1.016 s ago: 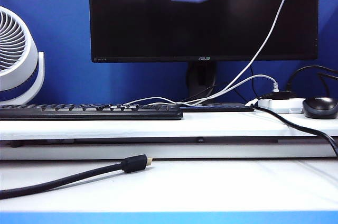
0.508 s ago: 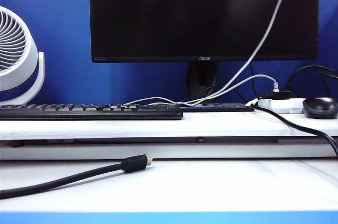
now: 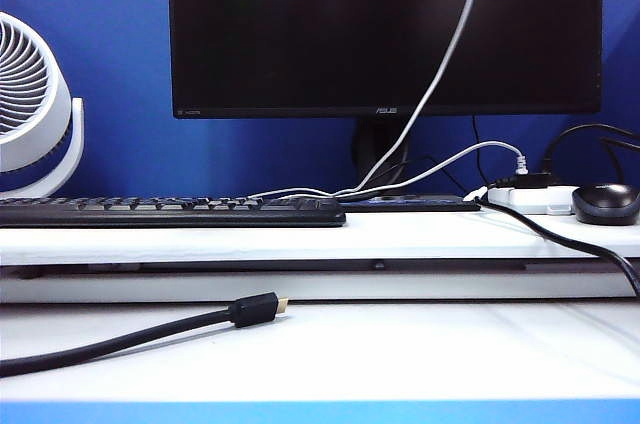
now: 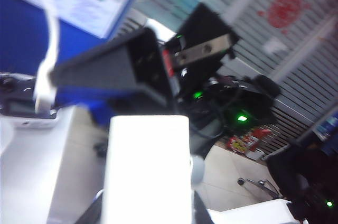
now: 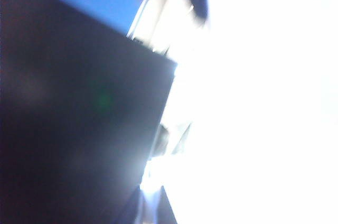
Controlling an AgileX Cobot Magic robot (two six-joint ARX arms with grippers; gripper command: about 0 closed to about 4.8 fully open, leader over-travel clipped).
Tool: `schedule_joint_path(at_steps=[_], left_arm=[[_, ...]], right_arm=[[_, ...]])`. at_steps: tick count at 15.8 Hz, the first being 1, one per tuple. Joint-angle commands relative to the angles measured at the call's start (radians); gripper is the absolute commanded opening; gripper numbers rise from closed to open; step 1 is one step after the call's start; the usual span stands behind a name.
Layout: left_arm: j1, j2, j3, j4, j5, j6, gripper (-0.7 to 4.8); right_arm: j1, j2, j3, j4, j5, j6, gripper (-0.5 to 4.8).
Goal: Pick up the Type-C charging cable and the charging base, insert one end of the Type-C charger into the corresponding slot on the base, and finally place the plugged-in charger back on the table.
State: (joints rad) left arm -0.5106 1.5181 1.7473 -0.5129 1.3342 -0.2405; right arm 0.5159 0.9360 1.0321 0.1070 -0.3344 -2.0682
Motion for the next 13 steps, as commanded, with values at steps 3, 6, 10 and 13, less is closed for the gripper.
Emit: schedule_joint_path(at_steps=[3, 6, 10, 13], left_arm=[[0.000, -0.004, 0.007, 0.031, -0.036, 0.018, 0.49], [0.000, -0.005, 0.007, 0.017, -0.135, 0.099, 0.49], [0.000, -0.005, 0.007, -0.087, -0.424, 0.274, 0.49], [-0.011, -0.005, 0.007, -0.099, -0.523, 0.346, 0.49]], right_arm=[[0.042, -0.019, 0.005, 0.025, 0.082, 0.058, -0.01], [0.042, -0.020, 0.005, 0.024, 0.155, 0.111, -0.01], [0.042, -0.020, 0.005, 0.017, 0.187, 0.132, -0.01], [0.042, -0.019, 0.005, -0.039, 0.178, 0.134, -0.01]])
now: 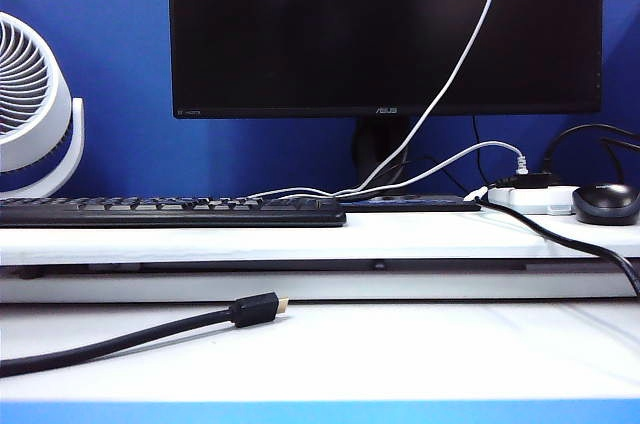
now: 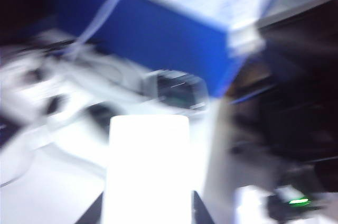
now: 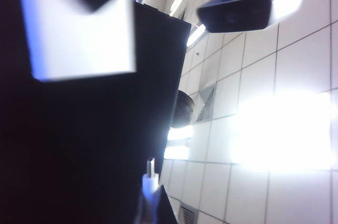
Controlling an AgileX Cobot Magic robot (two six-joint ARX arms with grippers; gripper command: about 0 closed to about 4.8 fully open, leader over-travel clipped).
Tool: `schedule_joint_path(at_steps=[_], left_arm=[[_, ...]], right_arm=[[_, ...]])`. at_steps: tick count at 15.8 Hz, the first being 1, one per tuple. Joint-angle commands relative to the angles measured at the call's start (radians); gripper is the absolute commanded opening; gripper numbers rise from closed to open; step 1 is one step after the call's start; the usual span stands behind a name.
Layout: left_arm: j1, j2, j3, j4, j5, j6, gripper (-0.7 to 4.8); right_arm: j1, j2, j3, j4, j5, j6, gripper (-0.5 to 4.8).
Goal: Pick up the Type-C charging cable and the charging base, insert one end of the Type-C charger into the corresponding slot on the base, and finally place the plugged-in charger back on the table.
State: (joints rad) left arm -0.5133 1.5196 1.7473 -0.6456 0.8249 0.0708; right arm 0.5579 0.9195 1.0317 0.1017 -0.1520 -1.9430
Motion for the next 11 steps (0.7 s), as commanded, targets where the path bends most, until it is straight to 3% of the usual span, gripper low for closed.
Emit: schedule_joint_path(at_steps=[1, 11], left_arm=[[-0.013, -0.006, 0.007, 0.050, -0.006, 0.035, 0.49], [-0.013, -0.006, 0.007, 0.078, 0.112, 0.034, 0.50]], right_arm=[[0.000, 0.000, 0.005, -0.061, -0.008, 0.009, -0.01], [0.007, 0.037, 0.005, -0.051, -0.010, 0.032, -0.01]])
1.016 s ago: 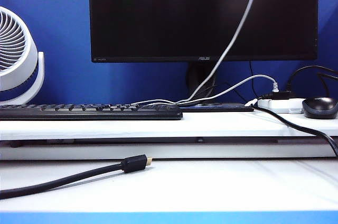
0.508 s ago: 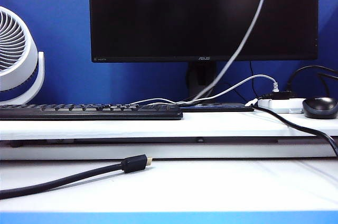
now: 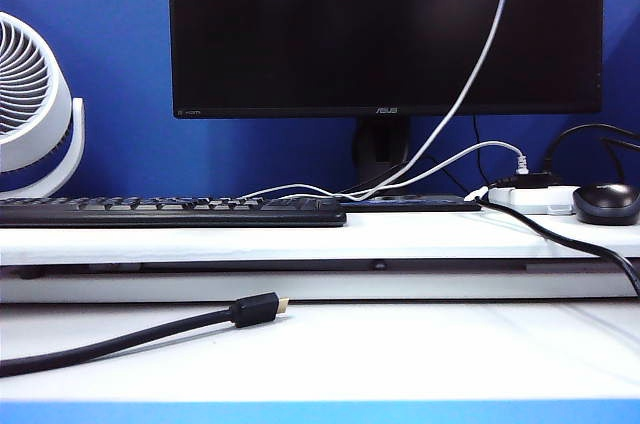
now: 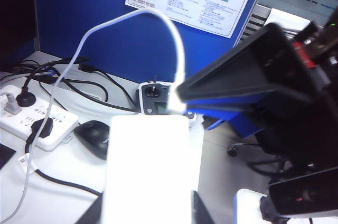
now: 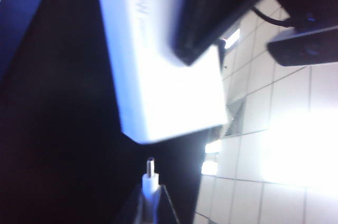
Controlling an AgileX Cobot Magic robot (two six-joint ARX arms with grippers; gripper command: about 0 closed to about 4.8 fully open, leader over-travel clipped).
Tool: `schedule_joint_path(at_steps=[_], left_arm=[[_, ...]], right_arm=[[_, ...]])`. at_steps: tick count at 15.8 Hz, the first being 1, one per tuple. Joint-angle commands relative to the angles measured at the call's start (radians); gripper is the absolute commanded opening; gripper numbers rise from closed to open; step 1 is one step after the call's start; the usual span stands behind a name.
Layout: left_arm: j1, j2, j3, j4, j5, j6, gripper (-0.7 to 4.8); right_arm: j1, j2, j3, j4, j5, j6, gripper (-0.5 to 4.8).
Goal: Pick up the Type-C charging cable and the charging base, insert one end of the Type-C charger into the corresponding slot on the base, and finally place the plugged-in charger back on the table.
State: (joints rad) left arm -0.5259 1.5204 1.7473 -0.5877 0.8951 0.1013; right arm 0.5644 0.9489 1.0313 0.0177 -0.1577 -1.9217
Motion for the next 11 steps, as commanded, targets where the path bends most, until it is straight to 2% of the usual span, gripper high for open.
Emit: schedule_joint_path(at_steps=[1, 5, 11], left_arm=[[-0.001, -0.006, 0.007, 0.018, 0.052, 0.004, 0.50], [-0.001, -0.006, 0.007, -0.040, 0.051, 0.046, 0.50], [-0.001, -0.006, 0.006, -0.041, 0.047, 0.049, 0.50]], right_arm=[[0.001, 0.016, 0.006, 0.051, -0.009, 0.011, -0.01], [0.001, 0.029, 0.006, 0.070, -0.021, 0.030, -0.01], [0.002, 0.042, 0.006, 0.069, -0.028, 0.041, -0.01]])
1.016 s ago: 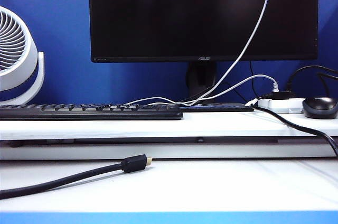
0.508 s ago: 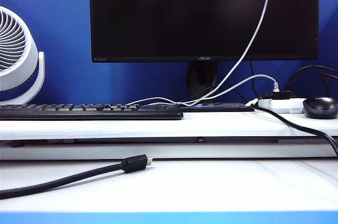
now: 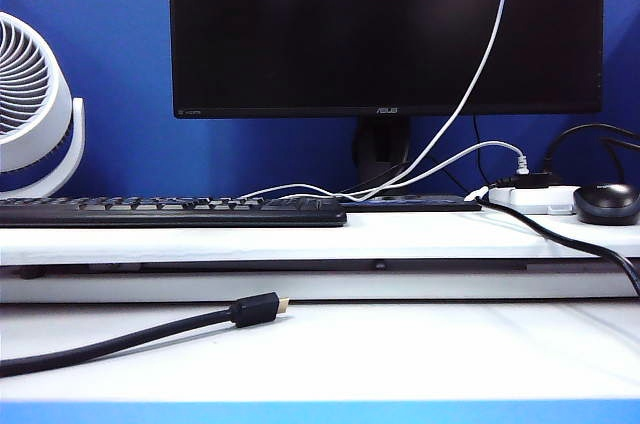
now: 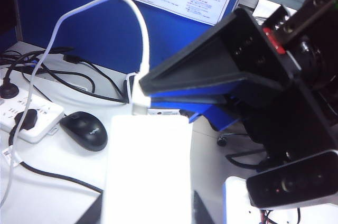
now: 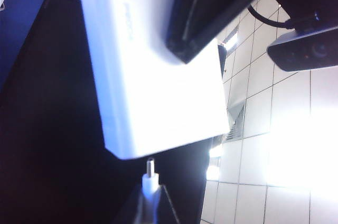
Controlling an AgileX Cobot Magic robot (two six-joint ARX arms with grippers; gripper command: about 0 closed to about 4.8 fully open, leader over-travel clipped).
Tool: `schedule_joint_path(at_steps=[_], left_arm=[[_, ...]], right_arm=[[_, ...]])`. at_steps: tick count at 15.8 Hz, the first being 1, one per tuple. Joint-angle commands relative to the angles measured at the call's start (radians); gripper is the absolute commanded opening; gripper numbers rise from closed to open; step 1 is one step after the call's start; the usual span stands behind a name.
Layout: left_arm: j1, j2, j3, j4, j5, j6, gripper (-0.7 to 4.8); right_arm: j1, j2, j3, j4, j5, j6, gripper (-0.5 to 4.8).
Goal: Pick up the Type-C charging cable and the charging base, insert one end of the Type-C charger into the corresponding slot on the base, and finally place the plugged-in charger back on the table.
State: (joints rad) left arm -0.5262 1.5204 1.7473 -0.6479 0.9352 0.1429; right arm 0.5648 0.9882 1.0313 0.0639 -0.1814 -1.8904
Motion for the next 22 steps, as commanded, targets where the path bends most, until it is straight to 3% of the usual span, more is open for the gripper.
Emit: schedule_joint_path(at_steps=[1, 11, 17, 22], left_arm=[[0.000, -0.006, 0.006, 0.019, 0.004, 0.008, 0.50], [0.000, -0.006, 0.006, 0.018, -0.042, 0.026, 0.50], [0.000, -0.007, 0.006, 0.013, -0.041, 0.025, 0.52], [0.000, -0.007, 0.006, 0.014, -0.041, 0.025, 0.52]], right_arm=[[0.001, 0.003, 0.006, 0.023, -0.004, 0.010, -0.01], [0.060, 0.004, 0.006, 0.023, 0.000, 0.018, -0.01], [0.041, 0.005, 0.005, 0.007, 0.074, 0.004, -0.01], [0.043, 0.005, 0.005, -0.019, 0.071, 0.004, -0.01]])
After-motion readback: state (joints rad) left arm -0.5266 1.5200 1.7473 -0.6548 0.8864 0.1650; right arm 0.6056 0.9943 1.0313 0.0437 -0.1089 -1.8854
